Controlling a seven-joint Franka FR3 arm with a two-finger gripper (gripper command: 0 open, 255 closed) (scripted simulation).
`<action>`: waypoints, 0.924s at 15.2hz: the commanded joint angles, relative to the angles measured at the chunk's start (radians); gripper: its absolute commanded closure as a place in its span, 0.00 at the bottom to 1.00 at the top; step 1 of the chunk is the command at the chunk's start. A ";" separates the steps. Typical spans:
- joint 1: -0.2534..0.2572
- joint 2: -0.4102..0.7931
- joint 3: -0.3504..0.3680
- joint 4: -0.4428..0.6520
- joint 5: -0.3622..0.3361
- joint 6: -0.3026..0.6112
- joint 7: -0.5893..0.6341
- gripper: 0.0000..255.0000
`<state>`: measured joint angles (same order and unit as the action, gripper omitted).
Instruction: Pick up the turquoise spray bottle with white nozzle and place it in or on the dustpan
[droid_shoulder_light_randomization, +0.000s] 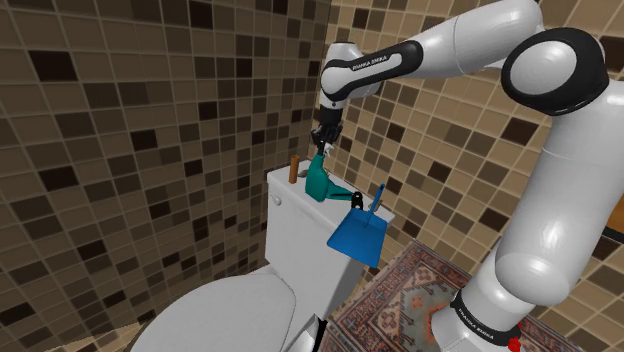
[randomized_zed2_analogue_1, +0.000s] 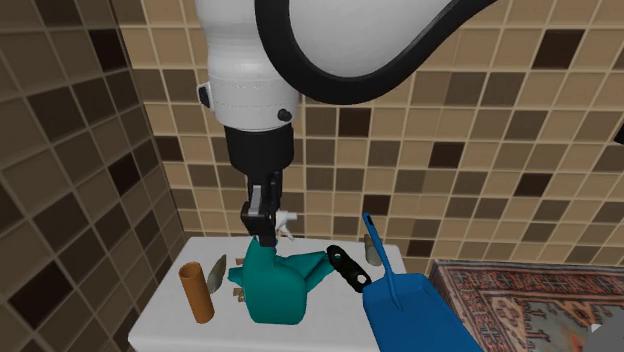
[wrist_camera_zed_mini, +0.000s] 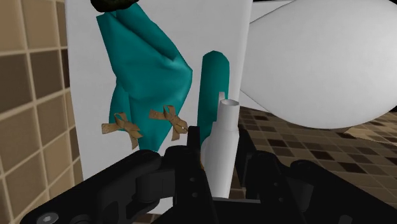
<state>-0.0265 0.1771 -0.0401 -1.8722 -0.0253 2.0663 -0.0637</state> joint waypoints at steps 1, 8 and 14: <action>-0.001 -0.007 0.000 0.012 0.000 -0.019 -0.001 1.00; 0.000 -0.030 0.000 0.077 0.000 -0.107 -0.003 1.00; 0.000 -0.042 0.000 0.142 0.000 -0.184 -0.005 1.00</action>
<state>-0.0262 0.1373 -0.0402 -1.7429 -0.0251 1.8975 -0.0679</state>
